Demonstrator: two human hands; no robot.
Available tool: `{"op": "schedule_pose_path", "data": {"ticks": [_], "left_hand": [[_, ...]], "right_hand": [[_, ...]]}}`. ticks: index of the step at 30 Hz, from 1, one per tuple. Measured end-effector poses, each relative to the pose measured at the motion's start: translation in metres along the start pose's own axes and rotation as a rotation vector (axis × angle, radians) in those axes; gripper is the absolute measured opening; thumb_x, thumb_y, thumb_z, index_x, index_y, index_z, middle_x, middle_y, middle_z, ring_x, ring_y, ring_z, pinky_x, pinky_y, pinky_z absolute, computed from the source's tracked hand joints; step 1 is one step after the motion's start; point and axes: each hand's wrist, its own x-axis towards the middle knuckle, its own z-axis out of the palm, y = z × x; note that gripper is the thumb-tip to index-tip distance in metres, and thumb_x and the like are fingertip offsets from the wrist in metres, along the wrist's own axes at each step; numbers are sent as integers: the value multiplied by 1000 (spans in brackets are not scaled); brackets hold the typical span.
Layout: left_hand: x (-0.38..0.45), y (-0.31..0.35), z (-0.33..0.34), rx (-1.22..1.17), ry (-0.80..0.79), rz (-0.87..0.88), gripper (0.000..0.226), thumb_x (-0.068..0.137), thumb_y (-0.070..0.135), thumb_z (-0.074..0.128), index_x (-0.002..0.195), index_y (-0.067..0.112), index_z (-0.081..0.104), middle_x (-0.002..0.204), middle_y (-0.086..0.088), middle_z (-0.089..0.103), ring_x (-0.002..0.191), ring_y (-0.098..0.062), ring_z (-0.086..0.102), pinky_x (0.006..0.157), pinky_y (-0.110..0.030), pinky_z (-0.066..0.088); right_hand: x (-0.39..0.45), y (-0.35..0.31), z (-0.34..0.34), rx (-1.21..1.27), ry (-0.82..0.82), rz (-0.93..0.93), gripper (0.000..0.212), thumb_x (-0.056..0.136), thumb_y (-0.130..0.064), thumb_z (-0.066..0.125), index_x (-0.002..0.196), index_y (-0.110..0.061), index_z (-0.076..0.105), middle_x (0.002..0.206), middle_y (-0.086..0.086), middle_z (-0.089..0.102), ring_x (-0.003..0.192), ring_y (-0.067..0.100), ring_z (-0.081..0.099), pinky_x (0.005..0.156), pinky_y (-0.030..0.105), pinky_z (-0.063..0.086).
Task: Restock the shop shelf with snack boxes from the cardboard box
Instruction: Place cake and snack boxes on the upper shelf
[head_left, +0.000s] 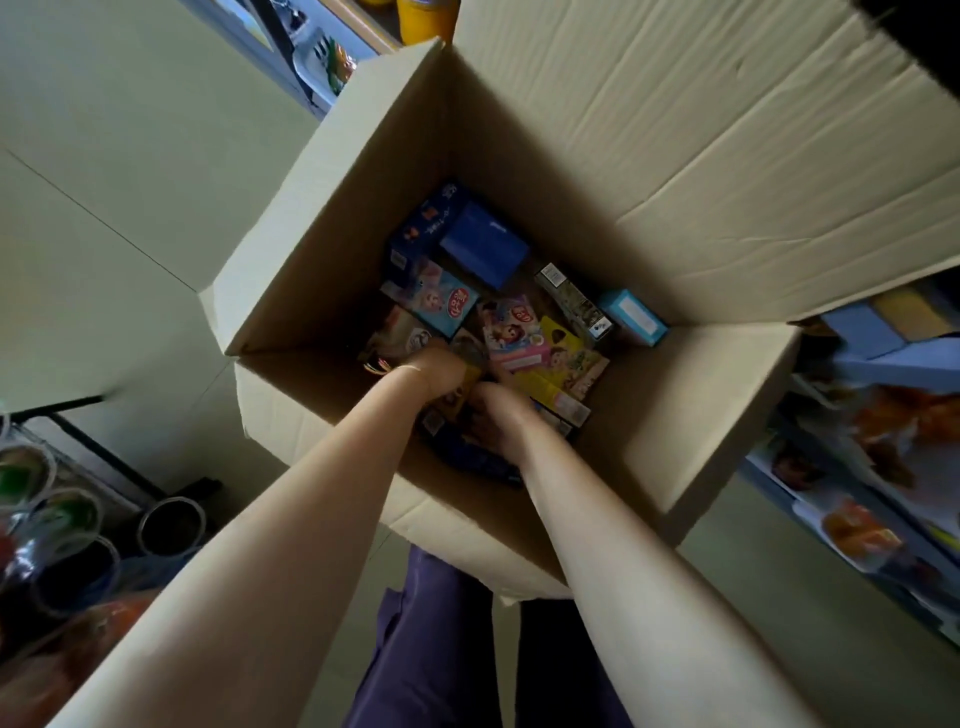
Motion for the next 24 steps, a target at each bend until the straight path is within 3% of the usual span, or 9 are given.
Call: {"op": "schedule_pose_path", "data": {"ticks": [2, 5, 9, 12, 15, 18, 21, 22, 24], "left_hand": [[-7, 1, -2, -142, 24, -2, 49, 98, 17, 51, 145, 11, 41, 143, -18, 49, 129, -34, 48, 104, -35, 39], [-29, 3, 1, -309, 114, 106, 59, 88, 26, 59, 145, 30, 42, 133, -6, 55, 121, -28, 54, 104, -39, 46], [-75, 15, 17, -391, 267, 460, 46, 93, 29, 63, 138, 25, 54, 131, 3, 58, 121, -16, 54, 104, -37, 44], [-107, 28, 29, -351, 264, 678, 48, 83, 16, 51, 128, 29, 60, 113, 9, 62, 111, -18, 55, 102, -43, 43], [-133, 42, 34, -422, 244, 720, 53, 83, 4, 52, 130, 28, 58, 106, 4, 63, 106, -23, 58, 99, -47, 46], [-160, 59, 30, -593, 336, 673, 64, 76, 26, 63, 138, 35, 47, 125, -1, 52, 122, -23, 50, 99, -45, 48], [-204, 88, 23, -862, 145, 568, 94, 70, 44, 75, 151, 35, 28, 142, -3, 47, 126, -21, 52, 79, -35, 52], [-222, 98, 23, -914, 38, 593, 96, 72, 44, 78, 152, 33, 26, 138, -4, 54, 122, -21, 58, 81, -37, 52], [-260, 120, 29, -910, -85, 724, 77, 82, 35, 76, 147, 26, 36, 123, -5, 68, 111, -21, 67, 89, -42, 54]], "right_hand": [[-6, -5, -9, 41, 43, -49, 53, 96, -16, 53, 143, -38, 44, 123, 8, 65, 105, 30, 64, 90, 49, 55], [-25, -18, -25, 79, 166, -131, 49, 91, -27, 63, 138, -39, 50, 135, 2, 56, 120, 30, 56, 100, 51, 49], [-63, -32, -39, 192, 183, -242, 75, 69, -60, 78, 133, -31, 50, 132, 5, 56, 117, 27, 58, 94, 50, 55], [-88, -34, -47, 280, 283, -345, 67, 73, -45, 83, 124, -23, 47, 120, 6, 60, 106, 25, 64, 84, 49, 59], [-119, -41, -60, 316, 365, -420, 51, 77, -31, 80, 118, -19, 52, 113, 8, 66, 100, 25, 68, 72, 41, 59], [-167, -53, -80, 348, 323, -488, 41, 79, -36, 77, 113, -23, 59, 108, 4, 70, 102, 22, 68, 74, 38, 56], [-227, -66, -109, 469, 183, -624, 32, 81, -29, 75, 110, -21, 63, 110, 11, 69, 108, 29, 66, 80, 42, 57], [-246, -69, -122, 489, 135, -684, 37, 77, -28, 76, 112, -20, 64, 112, 14, 69, 109, 30, 65, 78, 41, 57], [-288, -73, -147, 489, 26, -819, 44, 76, -24, 72, 119, -17, 61, 114, 14, 68, 104, 28, 66, 73, 36, 56]]}}
